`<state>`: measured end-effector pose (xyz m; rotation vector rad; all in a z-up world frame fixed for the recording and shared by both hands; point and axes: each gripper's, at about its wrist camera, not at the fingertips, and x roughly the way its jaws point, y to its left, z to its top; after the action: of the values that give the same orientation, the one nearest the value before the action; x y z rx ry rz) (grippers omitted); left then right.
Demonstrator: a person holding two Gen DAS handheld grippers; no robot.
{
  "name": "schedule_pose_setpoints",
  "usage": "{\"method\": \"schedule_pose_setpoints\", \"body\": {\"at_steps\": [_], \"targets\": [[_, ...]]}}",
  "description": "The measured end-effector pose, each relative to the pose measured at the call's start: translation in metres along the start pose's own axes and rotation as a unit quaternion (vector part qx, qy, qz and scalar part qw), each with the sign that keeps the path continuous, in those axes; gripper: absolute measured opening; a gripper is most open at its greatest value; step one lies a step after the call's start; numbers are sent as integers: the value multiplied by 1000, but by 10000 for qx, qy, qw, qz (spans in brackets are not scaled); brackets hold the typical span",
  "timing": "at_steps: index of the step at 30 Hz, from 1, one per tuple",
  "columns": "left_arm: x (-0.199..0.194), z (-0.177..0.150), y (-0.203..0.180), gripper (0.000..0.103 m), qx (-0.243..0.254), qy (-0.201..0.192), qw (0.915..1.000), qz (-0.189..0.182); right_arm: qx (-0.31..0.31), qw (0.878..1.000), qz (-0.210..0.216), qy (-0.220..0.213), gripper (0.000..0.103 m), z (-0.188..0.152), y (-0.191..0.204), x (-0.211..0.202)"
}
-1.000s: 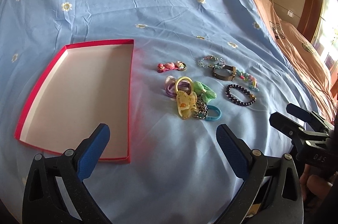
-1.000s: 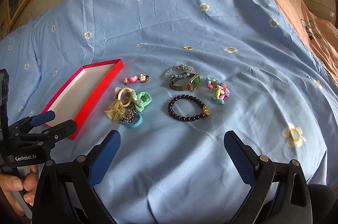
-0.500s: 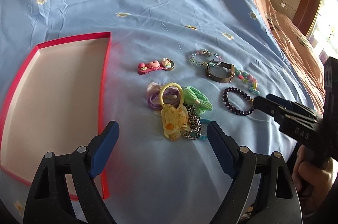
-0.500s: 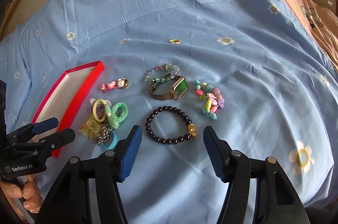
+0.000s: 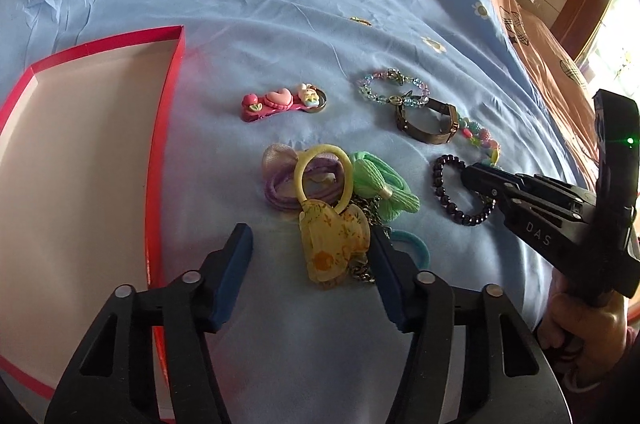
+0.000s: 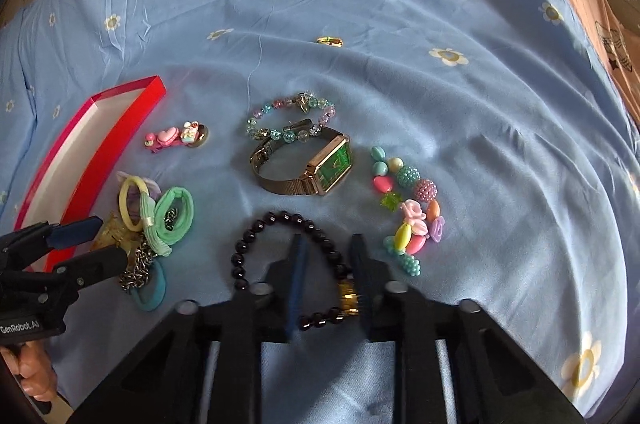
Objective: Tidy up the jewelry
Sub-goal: 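Grasp the yellow translucent hair clip with the left gripper while the right gripper grasps the black bead bracelet, then carry the yellow clip with the left gripper while the right gripper carries the black bracelet into the box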
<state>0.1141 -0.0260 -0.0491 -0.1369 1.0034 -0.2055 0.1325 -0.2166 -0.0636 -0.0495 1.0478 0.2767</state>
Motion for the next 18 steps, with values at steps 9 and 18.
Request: {"method": "schedule_pose_setpoints", "body": {"at_steps": [9,18], "targets": [[-18,-2,8,27,24,-137,9994,-311,34,9993,336,-183,8,-4,13,-19],[-52,-8,12,27,27,-458,9982,-396,59,9961,649,-602,8,6,31,-60]]}}
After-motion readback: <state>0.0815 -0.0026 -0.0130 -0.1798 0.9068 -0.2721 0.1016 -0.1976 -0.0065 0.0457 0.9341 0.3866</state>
